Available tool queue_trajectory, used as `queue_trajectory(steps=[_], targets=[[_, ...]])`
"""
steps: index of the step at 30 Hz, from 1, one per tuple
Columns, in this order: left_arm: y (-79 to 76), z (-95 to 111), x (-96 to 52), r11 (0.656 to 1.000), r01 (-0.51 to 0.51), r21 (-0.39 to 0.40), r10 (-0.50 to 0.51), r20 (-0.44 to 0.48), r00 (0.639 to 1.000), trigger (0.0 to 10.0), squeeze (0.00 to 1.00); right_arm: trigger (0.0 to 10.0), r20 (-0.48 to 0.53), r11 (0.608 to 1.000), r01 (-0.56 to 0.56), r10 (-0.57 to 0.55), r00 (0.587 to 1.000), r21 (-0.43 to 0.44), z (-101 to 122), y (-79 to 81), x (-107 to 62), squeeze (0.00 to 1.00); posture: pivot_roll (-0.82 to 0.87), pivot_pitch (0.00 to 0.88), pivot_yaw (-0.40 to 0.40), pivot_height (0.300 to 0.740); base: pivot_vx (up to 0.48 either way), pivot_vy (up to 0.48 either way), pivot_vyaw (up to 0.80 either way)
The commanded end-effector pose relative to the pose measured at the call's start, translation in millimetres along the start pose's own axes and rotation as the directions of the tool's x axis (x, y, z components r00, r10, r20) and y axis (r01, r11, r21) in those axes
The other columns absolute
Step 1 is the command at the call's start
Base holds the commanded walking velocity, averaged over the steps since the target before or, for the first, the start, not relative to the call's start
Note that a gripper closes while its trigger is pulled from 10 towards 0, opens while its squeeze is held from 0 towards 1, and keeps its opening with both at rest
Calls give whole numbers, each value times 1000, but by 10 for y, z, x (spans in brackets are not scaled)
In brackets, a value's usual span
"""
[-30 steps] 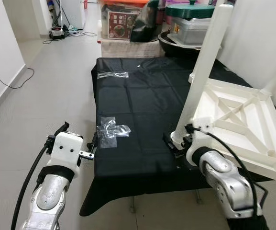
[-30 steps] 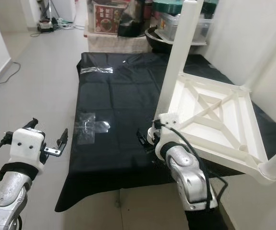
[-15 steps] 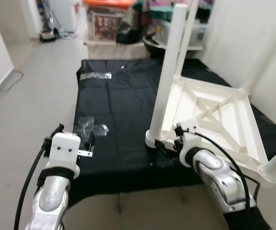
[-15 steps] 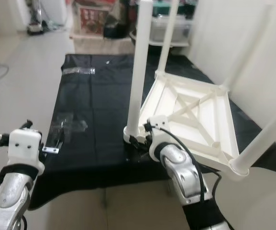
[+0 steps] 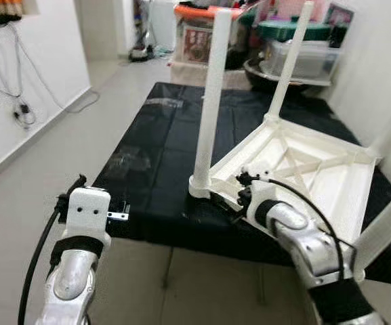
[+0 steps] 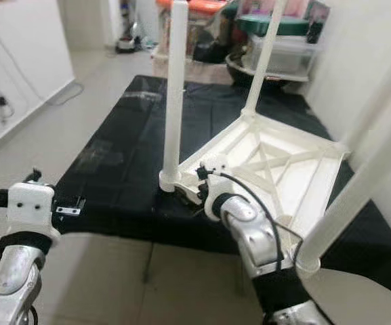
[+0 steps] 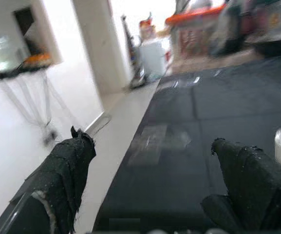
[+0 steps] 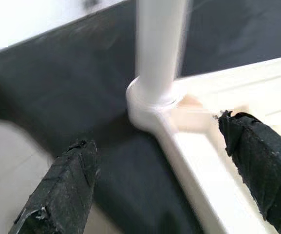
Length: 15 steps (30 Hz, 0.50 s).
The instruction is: Building children table
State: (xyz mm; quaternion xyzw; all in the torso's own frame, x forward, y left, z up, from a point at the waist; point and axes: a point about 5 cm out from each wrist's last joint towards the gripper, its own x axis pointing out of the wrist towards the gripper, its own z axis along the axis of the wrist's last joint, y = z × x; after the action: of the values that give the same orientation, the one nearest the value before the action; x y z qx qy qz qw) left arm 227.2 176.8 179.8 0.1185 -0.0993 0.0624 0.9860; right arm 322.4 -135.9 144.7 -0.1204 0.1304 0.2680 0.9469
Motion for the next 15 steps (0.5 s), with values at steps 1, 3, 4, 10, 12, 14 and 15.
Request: queue_trajectory(steps=[1, 3, 4, 10, 12, 14, 15], targets=[[-14, -8, 18, 1000, 8, 1, -8, -1, 1000, 10000, 0, 10000, -58, 999, -33, 31, 998, -35, -61, -118, 57, 0, 104, 0, -110, 740, 0, 0, 0], [-24, -8, 26, 1000, 13, 1, -13, 1, 1000, 10000, 0, 10000, -80, 997, -50, 46, 996, -53, -68, -176, 92, 0, 107, 0, -113, 740, 0, 0, 0], [-31, -6, 32, 1000, 17, 0, -17, 3, 1000, 10000, 0, 10000, -93, 996, -60, 54, 994, -64, -68, -206, 114, 0, 107, 0, -113, 740, 0, 0, 0], [-31, 3, 37, 1000, 16, -2, -16, 11, 1000, 10000, 0, 10000, -129, 991, -105, 94, 987, -82, -76, -215, 191, 0, 113, 0, -123, 740, 0, 0, 0], [-31, 3, 37, 1000, 16, -2, -16, 11, 1000, 10000, 0, 10000, -129, 991, -105, 94, 987, -82, -76, -215, 191, 0, 113, 0, -123, 740, 0, 0, 0], [-42, 12, 43, 1000, 13, -5, -13, 17, 1000, 10000, 0, 10000, -183, 988, -128, 110, 977, -86, -123, -191, 323, 0, 125, 0, -133, 740, 0, 0, 0], [-42, 12, 43, 1000, 13, -5, -13, 17, 1000, 10000, 0, 10000, -183, 988, -128, 110, 977, -86, -123, -191, 323, 0, 125, 0, -133, 740, 0, 0, 0]])
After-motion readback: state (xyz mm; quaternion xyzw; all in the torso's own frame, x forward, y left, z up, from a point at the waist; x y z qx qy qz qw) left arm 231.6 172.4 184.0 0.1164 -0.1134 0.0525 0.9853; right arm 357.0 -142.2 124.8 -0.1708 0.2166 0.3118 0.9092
